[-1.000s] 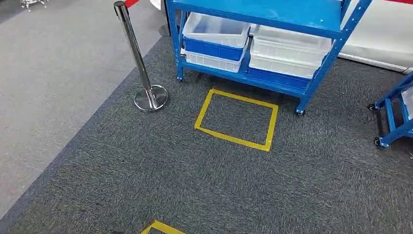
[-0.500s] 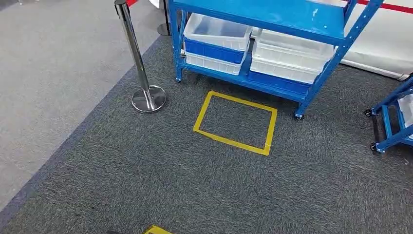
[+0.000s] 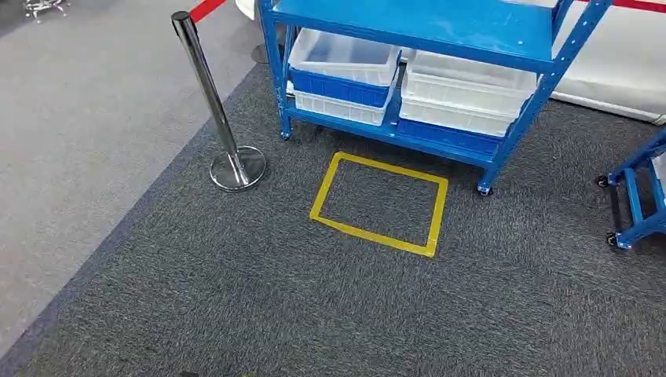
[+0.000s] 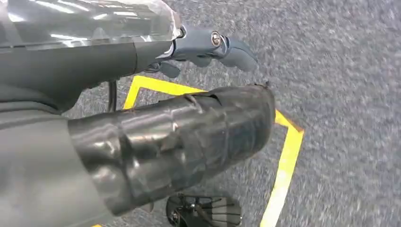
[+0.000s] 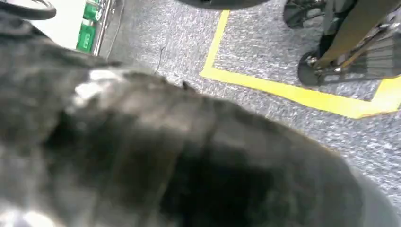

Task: Take the parts from the cabinet and place them on the table.

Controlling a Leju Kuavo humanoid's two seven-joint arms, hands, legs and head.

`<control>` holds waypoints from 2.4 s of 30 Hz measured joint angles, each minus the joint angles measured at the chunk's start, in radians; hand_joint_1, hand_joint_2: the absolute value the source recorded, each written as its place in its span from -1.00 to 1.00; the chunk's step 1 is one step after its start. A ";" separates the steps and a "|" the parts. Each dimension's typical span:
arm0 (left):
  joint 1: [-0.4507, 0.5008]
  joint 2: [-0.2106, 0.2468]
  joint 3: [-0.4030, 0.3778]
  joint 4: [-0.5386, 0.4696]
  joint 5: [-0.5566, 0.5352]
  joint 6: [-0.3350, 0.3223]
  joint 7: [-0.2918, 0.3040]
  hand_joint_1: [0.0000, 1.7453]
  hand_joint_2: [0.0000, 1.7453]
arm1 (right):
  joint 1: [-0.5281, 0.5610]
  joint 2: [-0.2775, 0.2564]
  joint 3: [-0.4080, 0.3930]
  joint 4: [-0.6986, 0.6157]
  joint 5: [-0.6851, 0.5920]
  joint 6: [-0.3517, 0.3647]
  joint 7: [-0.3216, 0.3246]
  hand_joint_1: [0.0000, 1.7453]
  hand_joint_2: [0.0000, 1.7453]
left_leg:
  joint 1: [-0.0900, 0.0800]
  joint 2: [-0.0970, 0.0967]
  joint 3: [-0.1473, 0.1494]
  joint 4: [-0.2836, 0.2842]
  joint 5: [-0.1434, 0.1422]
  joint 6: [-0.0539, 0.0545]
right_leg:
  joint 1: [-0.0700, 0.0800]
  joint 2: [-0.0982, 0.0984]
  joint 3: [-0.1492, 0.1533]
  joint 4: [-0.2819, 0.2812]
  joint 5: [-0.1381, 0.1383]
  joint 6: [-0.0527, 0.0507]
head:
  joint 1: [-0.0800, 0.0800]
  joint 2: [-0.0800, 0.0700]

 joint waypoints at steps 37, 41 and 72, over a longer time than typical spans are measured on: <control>0.004 0.003 -0.001 0.000 0.000 -0.005 -0.002 -1.00 -1.00 | 0.000 -0.002 -0.001 0.001 0.001 0.006 0.000 -1.00 -1.00 | -0.010 -0.002 0.035 -0.203 0.193 0.017 | 0.012 0.004 0.050 0.011 -0.054 0.013 | 0.001 0.000; 0.003 0.003 -0.002 0.000 0.000 -0.005 -0.007 -1.00 -1.00 | -0.006 -0.002 -0.001 0.001 0.001 0.006 0.000 -1.00 -1.00 | -0.010 -0.003 0.048 -0.232 0.184 0.032 | 0.012 0.003 0.057 -0.001 -0.059 0.035 | 0.001 0.000; 0.003 0.001 -0.002 0.000 -0.001 -0.004 -0.005 -1.00 -1.00 | -0.009 -0.002 0.000 0.001 0.015 0.015 0.000 -1.00 -1.00 | -0.005 -0.007 0.042 -0.229 0.191 0.032 | 0.002 0.002 0.058 0.006 -0.064 0.048 | 0.000 0.000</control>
